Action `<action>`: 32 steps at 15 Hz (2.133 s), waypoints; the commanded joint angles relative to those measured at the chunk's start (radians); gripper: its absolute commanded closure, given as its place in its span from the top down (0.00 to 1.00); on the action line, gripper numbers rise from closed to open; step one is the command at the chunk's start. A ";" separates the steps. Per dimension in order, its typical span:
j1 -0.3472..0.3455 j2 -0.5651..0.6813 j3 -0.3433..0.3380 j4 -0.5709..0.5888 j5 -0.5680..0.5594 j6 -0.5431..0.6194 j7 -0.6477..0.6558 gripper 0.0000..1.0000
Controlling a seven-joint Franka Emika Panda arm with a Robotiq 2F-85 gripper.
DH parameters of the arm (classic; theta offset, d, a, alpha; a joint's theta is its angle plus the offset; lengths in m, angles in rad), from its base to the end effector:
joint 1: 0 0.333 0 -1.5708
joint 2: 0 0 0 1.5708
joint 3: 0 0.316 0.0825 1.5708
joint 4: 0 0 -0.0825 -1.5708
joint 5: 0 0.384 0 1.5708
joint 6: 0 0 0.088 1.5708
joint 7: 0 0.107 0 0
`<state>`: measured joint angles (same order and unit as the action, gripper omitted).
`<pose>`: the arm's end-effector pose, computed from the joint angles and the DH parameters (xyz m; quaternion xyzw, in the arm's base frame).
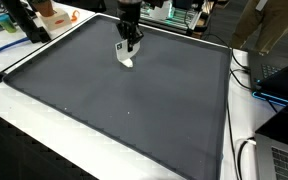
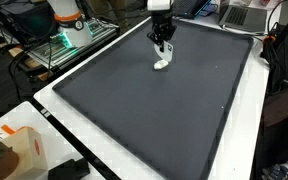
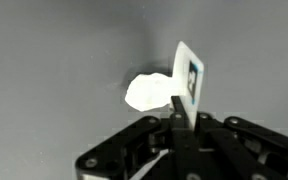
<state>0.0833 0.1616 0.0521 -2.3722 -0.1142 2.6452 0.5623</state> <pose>0.5133 0.0732 0.2670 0.9845 -0.1643 0.0613 0.0051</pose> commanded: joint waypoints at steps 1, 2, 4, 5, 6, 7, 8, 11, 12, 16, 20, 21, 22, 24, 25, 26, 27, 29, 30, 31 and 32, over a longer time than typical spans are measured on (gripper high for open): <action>0.028 0.027 -0.021 0.016 -0.010 0.008 -0.009 0.01; 0.031 0.038 -0.024 0.022 -0.014 0.005 -0.007 0.01; 0.036 0.061 -0.032 0.032 -0.019 0.009 -0.005 0.01; 0.038 0.074 -0.037 0.038 -0.021 0.014 -0.004 0.01; 0.045 0.084 -0.047 0.045 -0.037 0.015 0.011 0.01; 0.048 0.096 -0.051 0.053 -0.037 0.018 0.007 0.01; 0.051 0.107 -0.055 0.059 -0.036 0.022 0.004 0.01; 0.058 0.144 -0.057 0.084 -0.023 -0.003 -0.016 0.01; 0.056 0.154 -0.055 0.090 -0.013 -0.016 -0.026 0.01; 0.054 0.182 -0.057 0.114 0.000 -0.067 -0.052 0.01; 0.045 0.221 -0.050 0.149 0.027 -0.124 -0.080 0.01; 0.039 0.231 -0.045 0.159 0.044 -0.142 -0.094 0.01; 0.035 0.242 -0.042 0.172 0.060 -0.168 -0.107 0.01; 0.028 0.253 -0.040 0.198 0.090 -0.222 -0.129 0.01; 0.019 0.254 -0.032 0.209 0.117 -0.245 -0.153 0.01; 0.014 0.254 -0.030 0.221 0.137 -0.271 -0.169 0.01; 0.009 0.256 -0.030 0.235 0.154 -0.296 -0.184 0.01; -0.001 0.259 -0.030 0.258 0.183 -0.346 -0.213 0.01; -0.007 0.262 -0.026 0.268 0.199 -0.367 -0.236 0.01; -0.011 0.265 -0.025 0.279 0.210 -0.388 -0.250 0.01; -0.018 0.266 -0.020 0.286 0.229 -0.407 -0.274 0.01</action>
<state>0.0872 0.3686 0.0150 -2.0859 0.0585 2.3190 0.3521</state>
